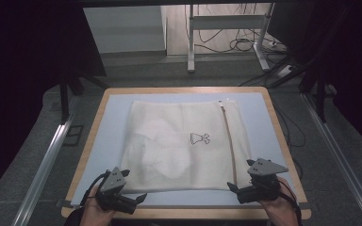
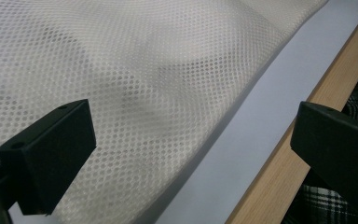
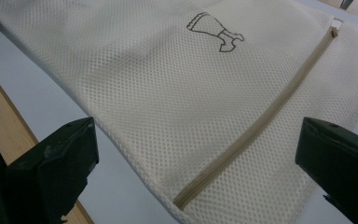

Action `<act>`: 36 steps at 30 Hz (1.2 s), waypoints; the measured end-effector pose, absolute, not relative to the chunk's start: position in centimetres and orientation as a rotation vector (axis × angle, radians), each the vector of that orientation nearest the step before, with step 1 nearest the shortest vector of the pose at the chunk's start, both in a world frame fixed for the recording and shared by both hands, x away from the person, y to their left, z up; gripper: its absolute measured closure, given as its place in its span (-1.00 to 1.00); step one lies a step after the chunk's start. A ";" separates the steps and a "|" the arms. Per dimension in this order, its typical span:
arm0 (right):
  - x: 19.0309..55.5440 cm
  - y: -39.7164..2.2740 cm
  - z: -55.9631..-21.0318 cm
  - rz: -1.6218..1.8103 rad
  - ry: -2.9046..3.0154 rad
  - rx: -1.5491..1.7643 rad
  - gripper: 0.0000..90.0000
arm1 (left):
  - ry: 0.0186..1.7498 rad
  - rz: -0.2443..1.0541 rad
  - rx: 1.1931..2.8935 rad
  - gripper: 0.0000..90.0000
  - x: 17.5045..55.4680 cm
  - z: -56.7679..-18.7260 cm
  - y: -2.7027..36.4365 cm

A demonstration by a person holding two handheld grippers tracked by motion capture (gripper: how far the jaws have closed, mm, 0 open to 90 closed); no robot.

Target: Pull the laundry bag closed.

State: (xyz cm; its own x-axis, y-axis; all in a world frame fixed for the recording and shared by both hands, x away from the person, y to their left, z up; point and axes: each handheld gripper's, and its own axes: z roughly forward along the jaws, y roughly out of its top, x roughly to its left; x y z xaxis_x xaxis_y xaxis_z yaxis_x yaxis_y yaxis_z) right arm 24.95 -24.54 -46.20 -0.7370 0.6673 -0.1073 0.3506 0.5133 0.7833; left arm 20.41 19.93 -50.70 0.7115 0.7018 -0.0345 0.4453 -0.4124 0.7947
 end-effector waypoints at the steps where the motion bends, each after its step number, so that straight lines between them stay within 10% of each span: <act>1: 24.9 -24.6 -46.2 1.092 2.360 0.841 -1.00 | 0.873 0.390 2.072 -1.00 20.4 -50.7 20.1; 36: 22.3 -28.8 -46.9 1.038 2.279 0.950 -1.00 | 0.971 0.502 1.976 -1.00 18.6 -50.6 24.3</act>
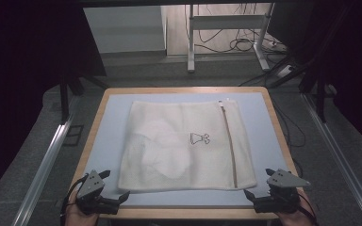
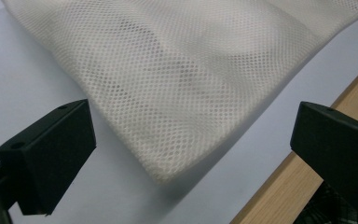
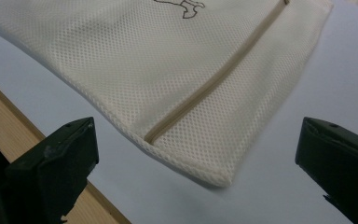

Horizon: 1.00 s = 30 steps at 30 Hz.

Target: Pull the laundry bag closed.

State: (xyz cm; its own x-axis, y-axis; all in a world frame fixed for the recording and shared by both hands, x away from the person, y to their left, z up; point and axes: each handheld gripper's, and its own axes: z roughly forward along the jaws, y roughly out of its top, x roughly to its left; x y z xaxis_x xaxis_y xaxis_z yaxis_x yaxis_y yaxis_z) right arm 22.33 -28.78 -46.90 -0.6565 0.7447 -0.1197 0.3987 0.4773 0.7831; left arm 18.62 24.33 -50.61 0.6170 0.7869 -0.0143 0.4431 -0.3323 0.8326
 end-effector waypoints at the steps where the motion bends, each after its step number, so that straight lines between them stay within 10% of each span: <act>1: 22.3 -29.0 -46.9 1.036 2.276 0.957 -1.00 | 0.974 0.507 1.975 -1.00 18.6 -50.6 24.4; 30: 22.2 -32.8 -48.9 0.936 2.250 1.126 -1.00 | 1.065 0.522 1.986 -1.00 19.0 -51.5 26.2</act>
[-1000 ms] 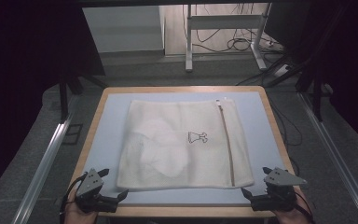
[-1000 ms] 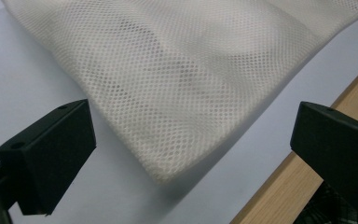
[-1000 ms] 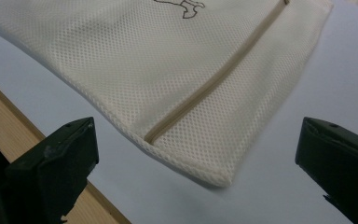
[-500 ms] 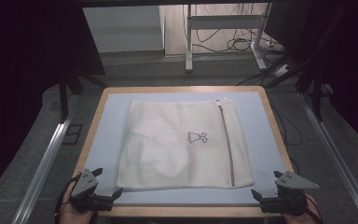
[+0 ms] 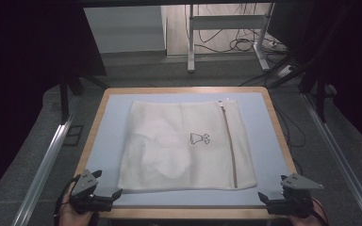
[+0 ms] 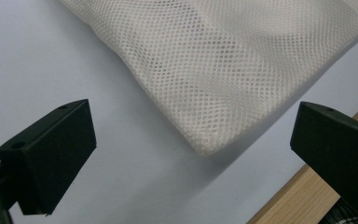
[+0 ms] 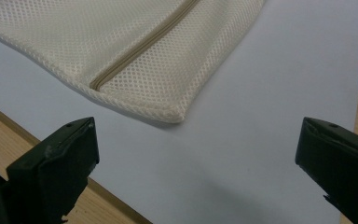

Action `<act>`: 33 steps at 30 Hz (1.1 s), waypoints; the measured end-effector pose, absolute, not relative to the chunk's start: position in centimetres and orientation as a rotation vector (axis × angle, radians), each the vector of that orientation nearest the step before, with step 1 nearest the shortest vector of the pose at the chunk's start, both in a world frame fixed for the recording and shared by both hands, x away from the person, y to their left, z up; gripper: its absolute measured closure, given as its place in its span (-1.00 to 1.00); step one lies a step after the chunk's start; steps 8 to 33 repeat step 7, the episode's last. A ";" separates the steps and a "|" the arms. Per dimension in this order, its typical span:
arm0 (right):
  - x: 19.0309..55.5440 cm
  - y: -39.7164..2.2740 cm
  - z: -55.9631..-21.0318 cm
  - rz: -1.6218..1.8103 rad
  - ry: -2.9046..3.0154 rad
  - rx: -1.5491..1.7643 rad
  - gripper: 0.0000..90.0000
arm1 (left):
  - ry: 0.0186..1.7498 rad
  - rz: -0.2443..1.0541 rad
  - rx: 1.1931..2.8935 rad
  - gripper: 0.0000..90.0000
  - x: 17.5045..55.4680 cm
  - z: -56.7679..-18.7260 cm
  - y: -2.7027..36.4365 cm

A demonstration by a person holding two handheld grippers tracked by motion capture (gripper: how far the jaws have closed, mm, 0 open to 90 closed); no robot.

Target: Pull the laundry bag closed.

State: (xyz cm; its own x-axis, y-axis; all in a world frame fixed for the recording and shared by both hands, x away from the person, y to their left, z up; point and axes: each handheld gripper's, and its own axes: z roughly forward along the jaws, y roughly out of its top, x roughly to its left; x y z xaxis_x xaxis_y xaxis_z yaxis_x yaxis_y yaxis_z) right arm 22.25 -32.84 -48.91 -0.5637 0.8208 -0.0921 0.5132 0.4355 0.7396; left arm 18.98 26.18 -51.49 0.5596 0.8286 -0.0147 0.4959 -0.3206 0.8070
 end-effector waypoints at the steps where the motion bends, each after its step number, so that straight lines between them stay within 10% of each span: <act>1: 22.3 -32.8 -48.9 0.929 2.254 1.123 -1.00 | 1.063 0.522 1.987 -1.00 19.0 -51.5 26.2; 33: 22.3 -32.6 -49.0 0.904 2.271 1.112 -1.00 | 1.062 0.521 2.003 -1.00 19.1 -51.5 26.0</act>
